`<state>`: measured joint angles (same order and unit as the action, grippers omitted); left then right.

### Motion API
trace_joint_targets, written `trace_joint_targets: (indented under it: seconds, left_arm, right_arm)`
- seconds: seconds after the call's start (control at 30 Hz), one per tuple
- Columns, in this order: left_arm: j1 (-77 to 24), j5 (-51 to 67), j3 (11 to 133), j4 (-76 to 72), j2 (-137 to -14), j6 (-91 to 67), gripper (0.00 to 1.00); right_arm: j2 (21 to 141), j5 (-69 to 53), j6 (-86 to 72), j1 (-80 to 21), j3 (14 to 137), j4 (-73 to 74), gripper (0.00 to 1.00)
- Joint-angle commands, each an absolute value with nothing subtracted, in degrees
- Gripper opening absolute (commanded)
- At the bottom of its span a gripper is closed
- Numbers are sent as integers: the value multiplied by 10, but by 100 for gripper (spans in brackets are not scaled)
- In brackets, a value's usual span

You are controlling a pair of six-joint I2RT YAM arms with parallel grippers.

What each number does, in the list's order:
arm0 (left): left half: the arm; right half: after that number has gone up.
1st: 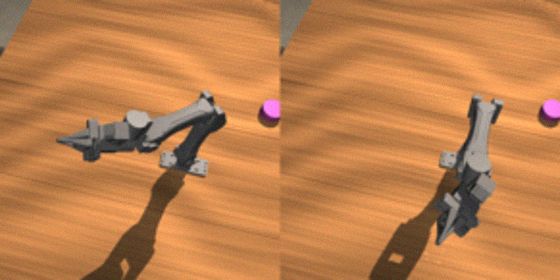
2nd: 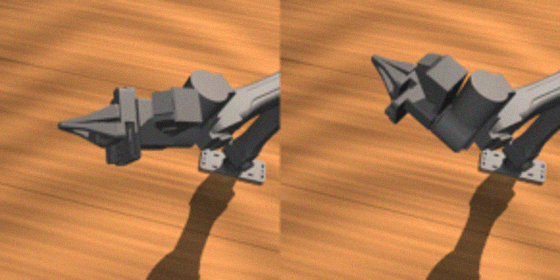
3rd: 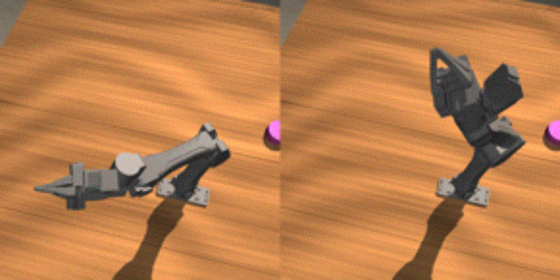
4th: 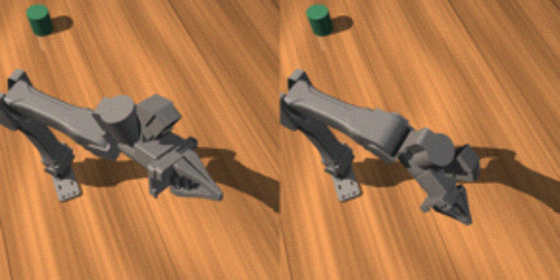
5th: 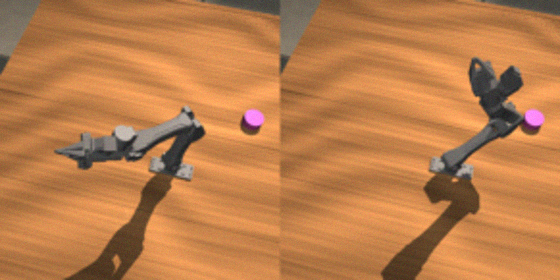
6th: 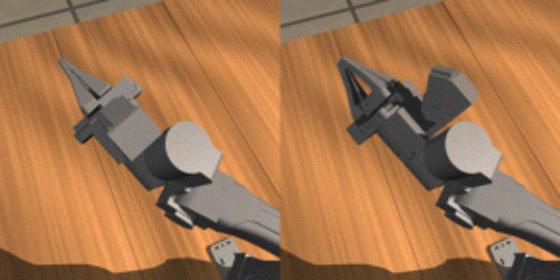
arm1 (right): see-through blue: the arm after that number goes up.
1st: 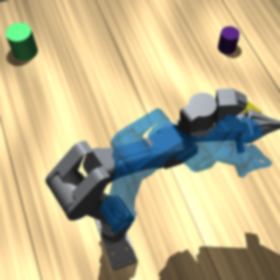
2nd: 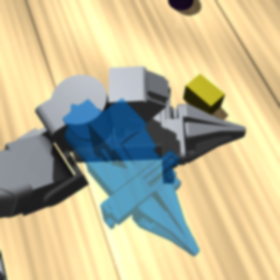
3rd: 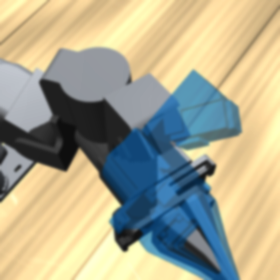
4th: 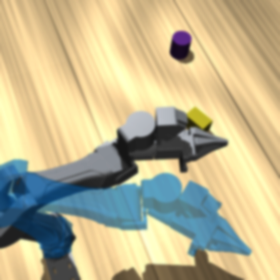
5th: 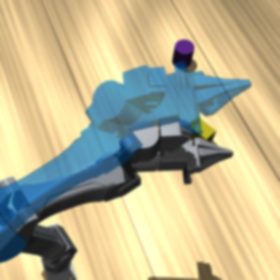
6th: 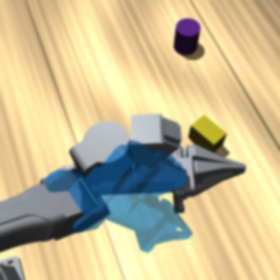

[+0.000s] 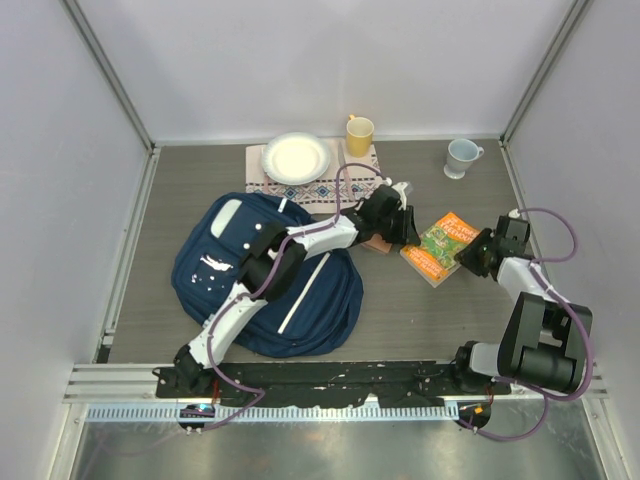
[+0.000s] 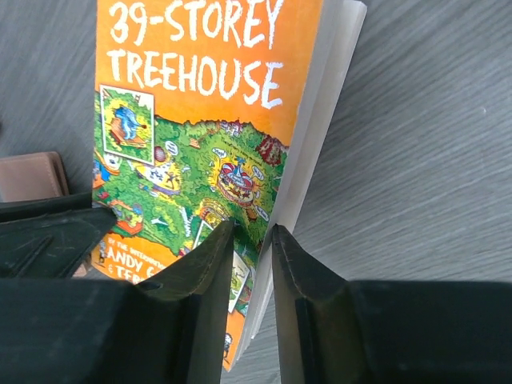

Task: Pack the student bag
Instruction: Pick up the book from the center of the board.

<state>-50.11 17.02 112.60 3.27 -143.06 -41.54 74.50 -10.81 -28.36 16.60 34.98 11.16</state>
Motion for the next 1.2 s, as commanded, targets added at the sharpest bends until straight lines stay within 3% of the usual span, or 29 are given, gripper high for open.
trace_joint_targets:
  seconds: [0.0,0.07,0.17,0.23,0.33,0.47,0.57,0.67,0.87,1.17]
  left_arm:
    - [-533,229,1133,15,-1385,-423,29]
    - [-534,229,1129,12,-1381,-423,29]
    - [-535,235,1129,11,-1380,-425,26]
    - [-536,238,1129,10,-1378,-425,25]
    - [-537,239,1128,11,-1371,-424,26]
    - [-537,233,1110,12,-1349,-416,43]
    - [-537,217,1096,16,-1325,-406,69]
    - [-536,193,1079,24,-1294,-389,80]
    - [-529,145,1018,23,-1210,-366,94]
    - [-512,124,927,13,-1116,-349,100]
  right_arm:
    - [742,-176,-300,153,328,104,31]
    - [743,-178,-301,153,320,98,31]
    - [740,-178,-301,153,317,94,20]
    - [730,-175,-302,153,319,98,6]
    - [703,-163,-304,153,327,109,1]
    - [665,-133,-294,153,353,145,1]
    - [632,-113,-290,153,371,169,1]
    - [618,-119,-287,154,386,188,1]
    - [591,-134,-280,154,404,210,1]
    - [555,-209,-279,155,441,230,1]
